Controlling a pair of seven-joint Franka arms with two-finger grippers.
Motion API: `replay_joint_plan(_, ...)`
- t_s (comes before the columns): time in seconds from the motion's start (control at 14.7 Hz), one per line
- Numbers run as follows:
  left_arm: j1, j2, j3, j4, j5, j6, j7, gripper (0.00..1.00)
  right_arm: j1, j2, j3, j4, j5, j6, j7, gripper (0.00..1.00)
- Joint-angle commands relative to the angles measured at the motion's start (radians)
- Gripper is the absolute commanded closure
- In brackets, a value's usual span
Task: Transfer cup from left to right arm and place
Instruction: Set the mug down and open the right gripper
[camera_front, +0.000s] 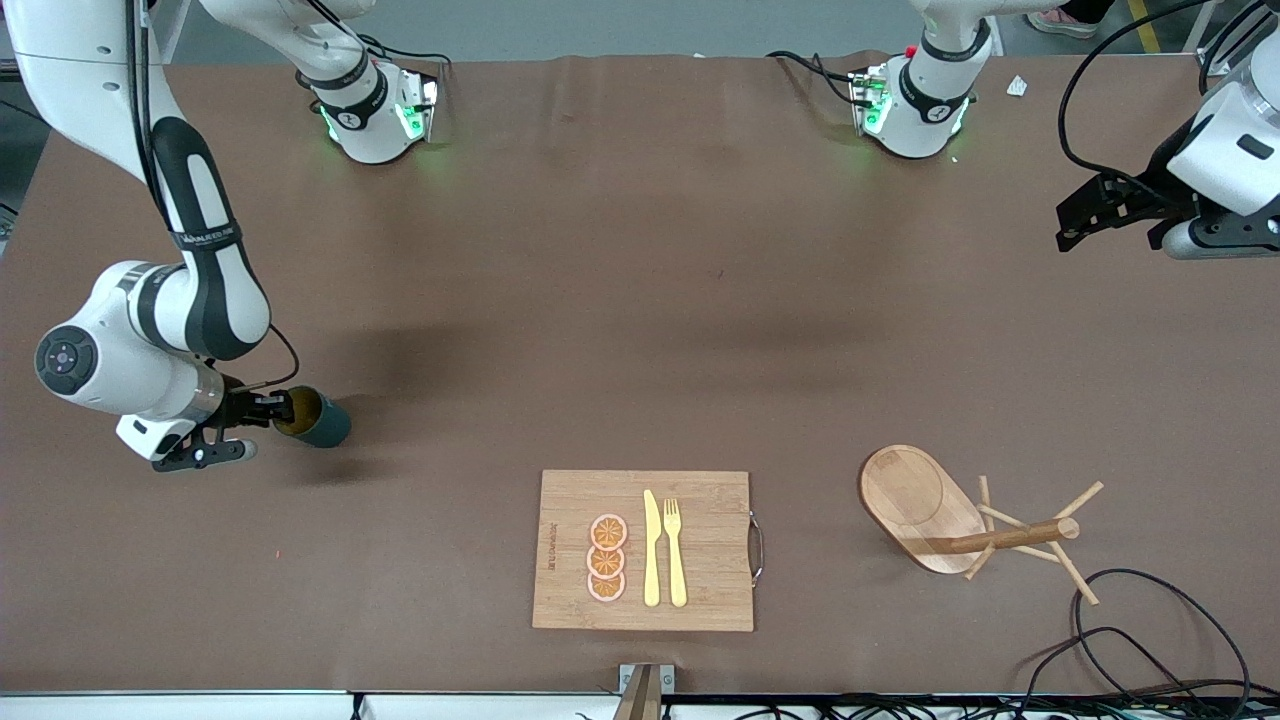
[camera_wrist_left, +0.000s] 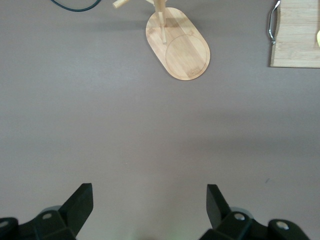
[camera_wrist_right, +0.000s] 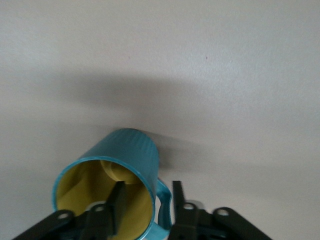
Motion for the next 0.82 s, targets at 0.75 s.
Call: replay_joint_plan(0.75, 0.007, -0.004, -0.004, -0.004, -0.021, 0.027, 0.017, 0.00, -0.031, -0.234, 0.007, 0.329, -0.088, -0.464, 0.125, 0.00)
